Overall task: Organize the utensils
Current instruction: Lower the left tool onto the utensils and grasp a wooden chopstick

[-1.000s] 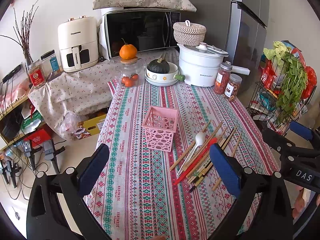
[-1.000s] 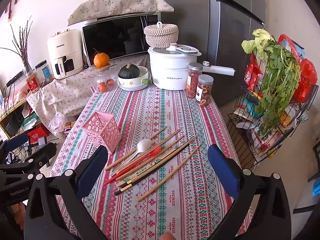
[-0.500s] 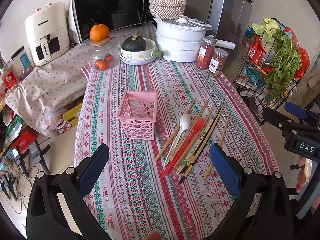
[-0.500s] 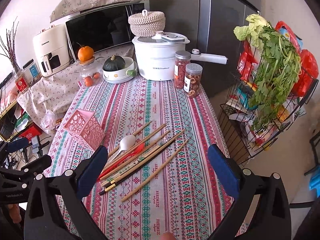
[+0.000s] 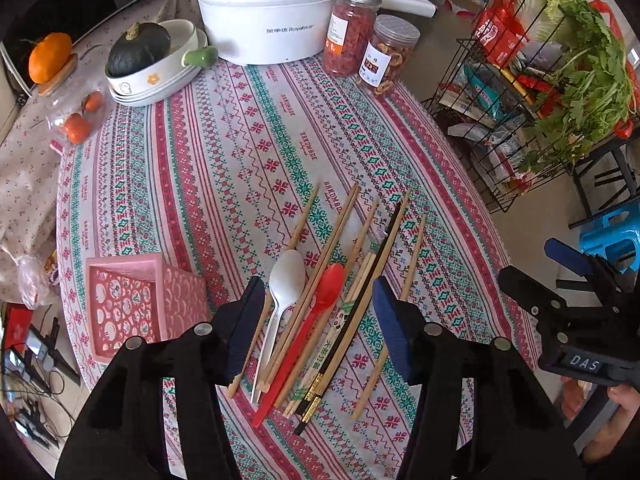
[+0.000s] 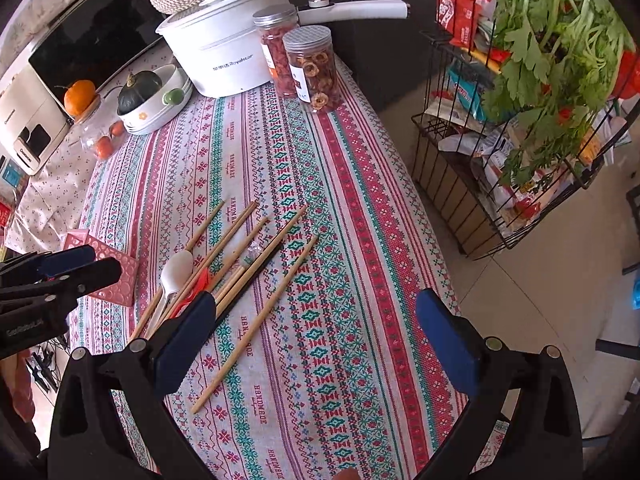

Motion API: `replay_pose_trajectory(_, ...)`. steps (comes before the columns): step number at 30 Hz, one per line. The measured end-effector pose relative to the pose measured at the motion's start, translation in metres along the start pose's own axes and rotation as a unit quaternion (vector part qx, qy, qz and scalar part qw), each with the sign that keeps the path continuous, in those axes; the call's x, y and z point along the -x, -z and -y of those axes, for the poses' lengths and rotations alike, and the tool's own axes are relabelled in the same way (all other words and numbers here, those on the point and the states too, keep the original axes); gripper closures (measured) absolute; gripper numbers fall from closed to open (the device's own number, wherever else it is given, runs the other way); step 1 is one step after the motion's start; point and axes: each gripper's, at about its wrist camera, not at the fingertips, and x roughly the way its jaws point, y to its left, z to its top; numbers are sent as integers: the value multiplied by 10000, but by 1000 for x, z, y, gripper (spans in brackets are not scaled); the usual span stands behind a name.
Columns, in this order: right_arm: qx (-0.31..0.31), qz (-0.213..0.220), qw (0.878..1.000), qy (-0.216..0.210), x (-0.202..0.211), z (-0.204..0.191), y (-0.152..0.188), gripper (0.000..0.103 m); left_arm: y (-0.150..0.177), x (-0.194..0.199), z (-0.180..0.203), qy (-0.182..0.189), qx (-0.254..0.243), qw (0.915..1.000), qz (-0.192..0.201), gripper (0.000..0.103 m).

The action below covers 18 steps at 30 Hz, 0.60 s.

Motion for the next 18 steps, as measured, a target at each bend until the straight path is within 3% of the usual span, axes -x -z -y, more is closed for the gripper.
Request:
replay_pose_trajectory(3, -70, -110, 9999, -61, -11, 5, -5, 6, -19, -36, -4, -9, 137, 9993, -356, 59)
replay_pose_trajectory(7, -92, -271, 9995, -89, -24, 5, -10, 6, -38, -79, -7, -80, 248, 9977, -631, 77)
replay_pose_trajectory(13, 30, -323, 9995, 2, -30, 3, -13, 6, -51, -110, -5, -480, 73, 9967, -647, 80)
replay_pose_trajectory(18, 32, -310, 9995, 90, -33, 8, -14, 6, -53, -121, -3, -608, 36, 9956, -715, 83)
